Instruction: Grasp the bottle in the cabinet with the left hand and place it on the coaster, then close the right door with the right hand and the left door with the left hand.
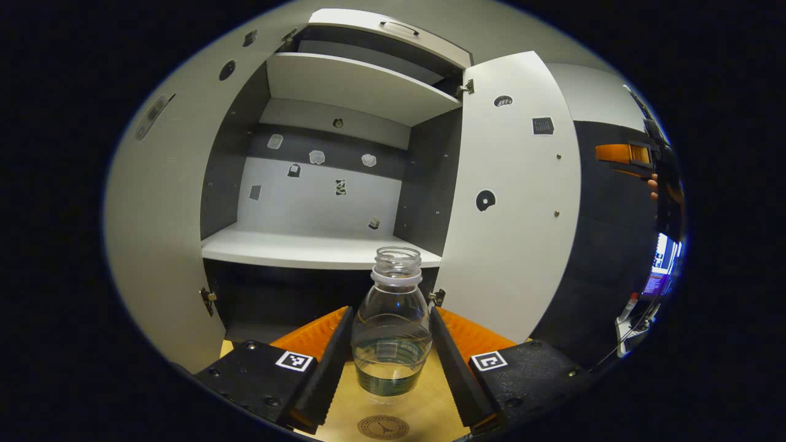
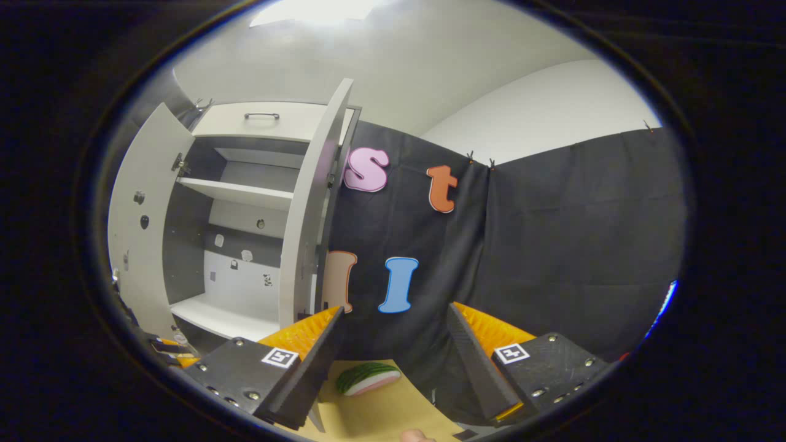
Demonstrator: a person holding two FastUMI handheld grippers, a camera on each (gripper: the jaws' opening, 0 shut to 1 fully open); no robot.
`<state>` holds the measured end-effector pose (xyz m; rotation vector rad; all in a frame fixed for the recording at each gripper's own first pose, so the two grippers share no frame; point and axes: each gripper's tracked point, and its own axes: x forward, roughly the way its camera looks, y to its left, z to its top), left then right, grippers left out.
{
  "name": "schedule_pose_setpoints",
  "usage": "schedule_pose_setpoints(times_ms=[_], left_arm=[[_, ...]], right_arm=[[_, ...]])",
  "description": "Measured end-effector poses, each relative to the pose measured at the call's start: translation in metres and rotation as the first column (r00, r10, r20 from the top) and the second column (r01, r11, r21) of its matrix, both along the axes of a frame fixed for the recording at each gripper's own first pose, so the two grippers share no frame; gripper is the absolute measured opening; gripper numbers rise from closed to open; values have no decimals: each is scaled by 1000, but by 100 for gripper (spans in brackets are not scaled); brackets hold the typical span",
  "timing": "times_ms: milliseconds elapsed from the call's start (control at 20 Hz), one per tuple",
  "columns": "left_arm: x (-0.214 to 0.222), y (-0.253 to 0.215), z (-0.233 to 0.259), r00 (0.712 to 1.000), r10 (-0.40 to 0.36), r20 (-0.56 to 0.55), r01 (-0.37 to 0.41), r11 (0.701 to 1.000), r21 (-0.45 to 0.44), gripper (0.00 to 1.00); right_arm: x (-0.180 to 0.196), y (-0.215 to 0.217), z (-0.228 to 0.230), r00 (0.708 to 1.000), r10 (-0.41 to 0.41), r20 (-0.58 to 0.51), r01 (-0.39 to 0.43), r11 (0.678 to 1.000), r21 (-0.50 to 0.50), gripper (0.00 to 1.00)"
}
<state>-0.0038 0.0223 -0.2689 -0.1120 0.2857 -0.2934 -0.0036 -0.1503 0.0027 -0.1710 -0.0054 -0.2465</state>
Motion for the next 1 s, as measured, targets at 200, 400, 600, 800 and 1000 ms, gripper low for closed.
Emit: schedule_pose_setpoints(times_ms=[200,400,600,800,1000], left_arm=[[-11,8,-54,997,28,-67,-25,999,45,80],[-17,7,-81,998,40,-42,-39,999,25,79],[-28,8,-121,993,45,-113,-41,998,44,80],[-41,8,-145,985,58,-161,-54,998,26,80],[-54,3,-170,975,61,-213,-51,997,53,80]], right_arm=[[-8,-3,2,1000,-19,-3,19,1000,-5,100],[-15,-11,0,999,-41,-11,41,999,0,100],[-21,-17,0,998,-61,-16,61,998,2,100],[-25,-29,1,996,-89,-17,89,996,-6,97],[-29,-41,0,993,-114,-15,114,993,21,100]])
